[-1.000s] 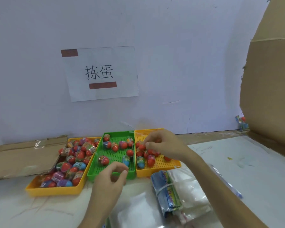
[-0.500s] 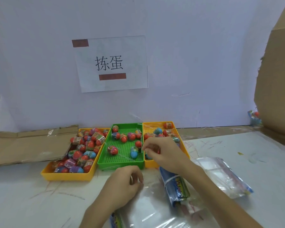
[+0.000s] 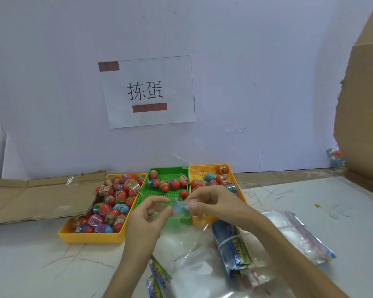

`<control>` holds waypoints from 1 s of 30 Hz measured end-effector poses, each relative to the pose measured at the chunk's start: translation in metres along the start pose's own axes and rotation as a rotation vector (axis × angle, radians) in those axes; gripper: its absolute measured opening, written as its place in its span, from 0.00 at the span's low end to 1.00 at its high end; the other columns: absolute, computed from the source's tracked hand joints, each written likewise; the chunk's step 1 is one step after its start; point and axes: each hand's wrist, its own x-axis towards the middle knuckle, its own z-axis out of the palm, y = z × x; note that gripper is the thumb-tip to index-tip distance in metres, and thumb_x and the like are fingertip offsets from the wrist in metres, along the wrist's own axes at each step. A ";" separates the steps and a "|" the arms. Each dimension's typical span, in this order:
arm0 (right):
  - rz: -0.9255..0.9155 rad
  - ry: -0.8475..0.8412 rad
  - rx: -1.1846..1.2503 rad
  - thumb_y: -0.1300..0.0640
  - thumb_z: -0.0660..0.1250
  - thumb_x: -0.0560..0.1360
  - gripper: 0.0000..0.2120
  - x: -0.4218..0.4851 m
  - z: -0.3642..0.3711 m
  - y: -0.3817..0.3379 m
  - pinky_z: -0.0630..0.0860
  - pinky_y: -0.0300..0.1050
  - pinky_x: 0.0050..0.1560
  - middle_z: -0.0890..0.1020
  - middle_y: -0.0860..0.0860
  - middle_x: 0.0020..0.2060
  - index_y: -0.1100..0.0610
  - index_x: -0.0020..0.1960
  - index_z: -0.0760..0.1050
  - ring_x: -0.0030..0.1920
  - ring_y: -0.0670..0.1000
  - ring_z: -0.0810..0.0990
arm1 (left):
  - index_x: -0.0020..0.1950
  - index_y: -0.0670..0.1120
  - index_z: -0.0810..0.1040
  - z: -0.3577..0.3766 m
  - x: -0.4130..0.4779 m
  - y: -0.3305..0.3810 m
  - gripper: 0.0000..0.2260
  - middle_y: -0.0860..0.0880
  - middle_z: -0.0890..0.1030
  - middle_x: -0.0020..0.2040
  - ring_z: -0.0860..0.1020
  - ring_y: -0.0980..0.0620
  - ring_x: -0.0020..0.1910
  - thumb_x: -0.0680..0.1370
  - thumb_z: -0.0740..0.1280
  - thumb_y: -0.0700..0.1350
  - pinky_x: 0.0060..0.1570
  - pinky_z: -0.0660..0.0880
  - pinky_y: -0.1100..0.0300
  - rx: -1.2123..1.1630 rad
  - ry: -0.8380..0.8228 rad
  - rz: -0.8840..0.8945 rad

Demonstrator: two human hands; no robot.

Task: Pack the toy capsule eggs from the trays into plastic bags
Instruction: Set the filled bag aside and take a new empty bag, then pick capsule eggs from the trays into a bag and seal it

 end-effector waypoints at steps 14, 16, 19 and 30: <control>0.095 -0.022 0.127 0.56 0.71 0.79 0.11 -0.004 0.005 -0.006 0.82 0.42 0.41 0.84 0.44 0.36 0.48 0.39 0.83 0.37 0.45 0.82 | 0.40 0.46 0.84 0.004 -0.001 -0.003 0.14 0.46 0.83 0.34 0.69 0.60 0.25 0.82 0.66 0.47 0.28 0.66 0.67 0.046 0.010 0.041; 0.098 -0.024 0.126 0.56 0.71 0.79 0.09 -0.004 0.006 -0.006 0.82 0.43 0.41 0.84 0.45 0.37 0.49 0.40 0.83 0.38 0.46 0.83 | 0.39 0.47 0.84 0.005 -0.001 -0.002 0.14 0.46 0.83 0.34 0.71 0.60 0.26 0.83 0.65 0.47 0.28 0.68 0.67 0.050 0.009 0.048; 0.101 -0.052 0.143 0.54 0.72 0.78 0.05 -0.005 0.006 -0.006 0.82 0.42 0.41 0.86 0.46 0.40 0.51 0.44 0.82 0.41 0.52 0.87 | 0.38 0.48 0.84 0.004 -0.001 -0.003 0.15 0.46 0.83 0.35 0.73 0.58 0.30 0.83 0.65 0.47 0.32 0.70 0.64 0.063 0.021 0.050; 0.103 0.055 0.137 0.57 0.72 0.79 0.05 -0.001 -0.001 -0.002 0.73 0.33 0.29 0.82 0.46 0.30 0.53 0.44 0.83 0.27 0.44 0.76 | 0.53 0.55 0.87 0.008 -0.008 0.000 0.14 0.59 0.84 0.38 0.79 0.59 0.37 0.77 0.64 0.57 0.34 0.73 0.68 0.182 -0.025 0.157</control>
